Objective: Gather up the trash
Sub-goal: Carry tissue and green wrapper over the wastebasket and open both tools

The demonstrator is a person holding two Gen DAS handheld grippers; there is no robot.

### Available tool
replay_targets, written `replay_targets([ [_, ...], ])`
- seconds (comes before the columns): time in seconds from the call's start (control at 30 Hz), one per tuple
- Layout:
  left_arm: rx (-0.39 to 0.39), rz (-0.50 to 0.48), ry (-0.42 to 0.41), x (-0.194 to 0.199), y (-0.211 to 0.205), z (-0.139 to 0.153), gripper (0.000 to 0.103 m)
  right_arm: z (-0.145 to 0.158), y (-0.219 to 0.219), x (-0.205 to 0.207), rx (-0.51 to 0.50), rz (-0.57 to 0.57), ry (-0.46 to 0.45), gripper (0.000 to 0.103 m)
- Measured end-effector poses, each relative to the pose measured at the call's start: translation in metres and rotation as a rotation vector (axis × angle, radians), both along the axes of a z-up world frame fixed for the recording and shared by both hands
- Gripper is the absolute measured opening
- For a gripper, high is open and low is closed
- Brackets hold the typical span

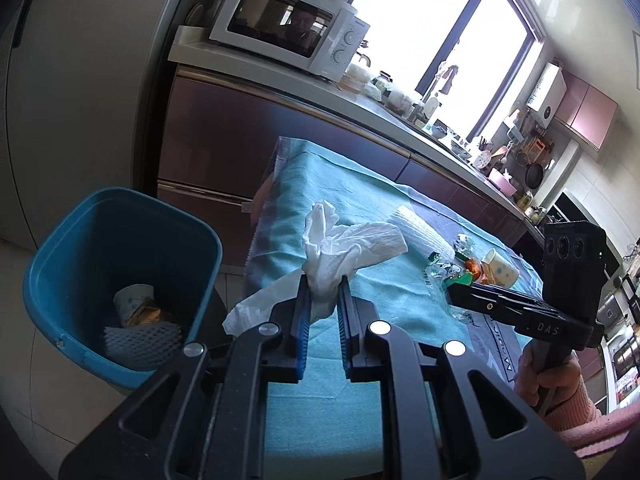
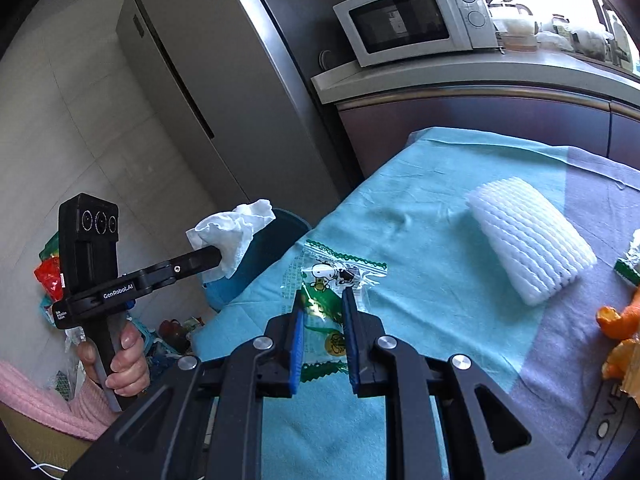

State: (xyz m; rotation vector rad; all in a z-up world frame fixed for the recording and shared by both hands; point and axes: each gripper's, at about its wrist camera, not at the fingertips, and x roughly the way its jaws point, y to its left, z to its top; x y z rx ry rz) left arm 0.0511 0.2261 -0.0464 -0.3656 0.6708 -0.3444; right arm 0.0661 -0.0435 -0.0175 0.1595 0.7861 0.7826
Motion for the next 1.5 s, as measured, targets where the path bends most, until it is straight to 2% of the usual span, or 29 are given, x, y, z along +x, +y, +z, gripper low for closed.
replay_targets([
  [0.33, 0.011, 0.057, 0.005, -0.007, 0.024, 0.002, 0.013, 0.000, 0.028, 0.002, 0.034, 0.062, 0.007, 0.016],
  [1.03, 0.026, 0.133, 0.020, -0.020, 0.044, 0.002, 0.013, 0.006, 0.062, 0.016, 0.066, 0.132, 0.004, 0.016],
  [1.5, 0.049, 0.209, 0.053, -0.020, 0.066, -0.007, 0.013, 0.003, 0.096, 0.053, 0.098, 0.196, 0.080, 0.016],
])
